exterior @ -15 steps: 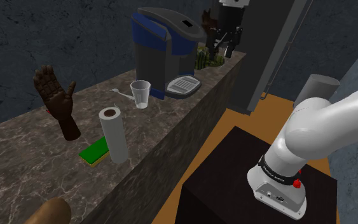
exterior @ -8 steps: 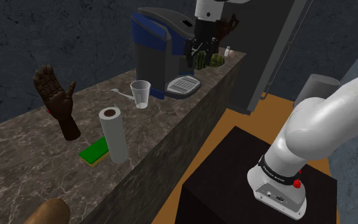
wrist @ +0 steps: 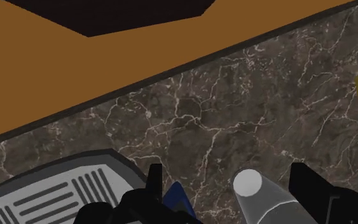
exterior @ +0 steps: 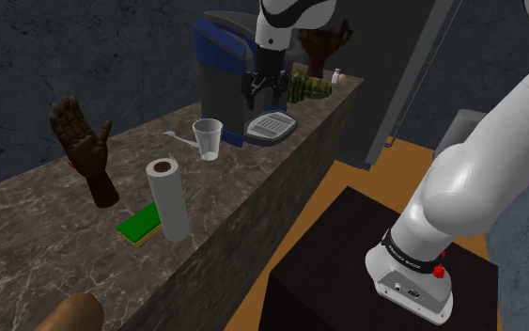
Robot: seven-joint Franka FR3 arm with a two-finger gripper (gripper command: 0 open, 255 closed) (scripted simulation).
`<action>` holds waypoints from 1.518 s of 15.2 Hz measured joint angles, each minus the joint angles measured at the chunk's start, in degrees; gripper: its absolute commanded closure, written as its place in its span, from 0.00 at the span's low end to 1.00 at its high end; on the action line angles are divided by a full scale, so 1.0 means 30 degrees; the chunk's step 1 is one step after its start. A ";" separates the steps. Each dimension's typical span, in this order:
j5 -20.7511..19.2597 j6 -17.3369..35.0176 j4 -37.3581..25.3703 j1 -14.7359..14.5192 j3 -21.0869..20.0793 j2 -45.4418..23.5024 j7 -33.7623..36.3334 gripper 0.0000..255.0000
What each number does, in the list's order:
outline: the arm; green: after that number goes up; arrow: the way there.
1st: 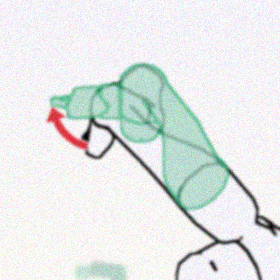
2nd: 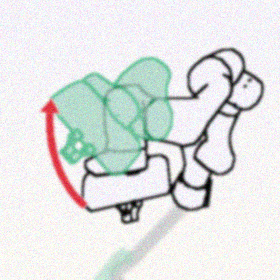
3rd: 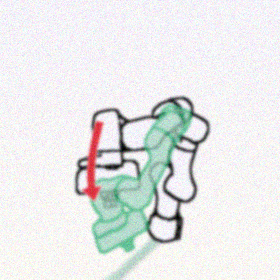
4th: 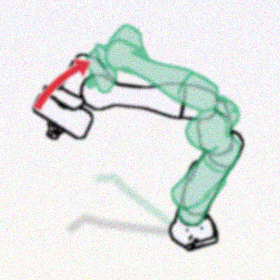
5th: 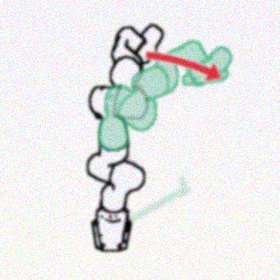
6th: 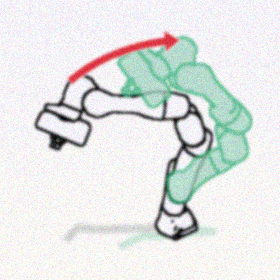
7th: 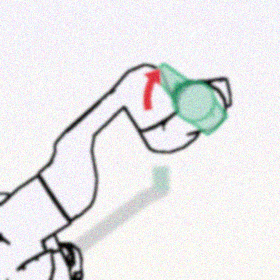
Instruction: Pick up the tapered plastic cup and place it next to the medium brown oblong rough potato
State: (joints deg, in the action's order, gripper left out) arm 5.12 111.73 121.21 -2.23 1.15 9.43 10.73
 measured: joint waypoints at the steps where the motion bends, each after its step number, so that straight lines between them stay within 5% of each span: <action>1: 0.0135 0.0298 -0.0512 -0.0047 -0.0024 -0.0790 -0.0015 0.00; 12: 0.1392 0.2585 -0.7009 -0.0752 -0.0815 -0.7930 -0.0224 0.00; 16: 0.1474 0.2426 -0.8366 -0.0673 -0.0911 -0.8729 -0.0188 0.00; 23: 0.1277 0.6438 -0.8278 -0.0885 -0.1129 -0.9737 0.0213 0.00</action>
State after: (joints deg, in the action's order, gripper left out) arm 8.95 131.05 96.37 -4.89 -2.24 -19.78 11.37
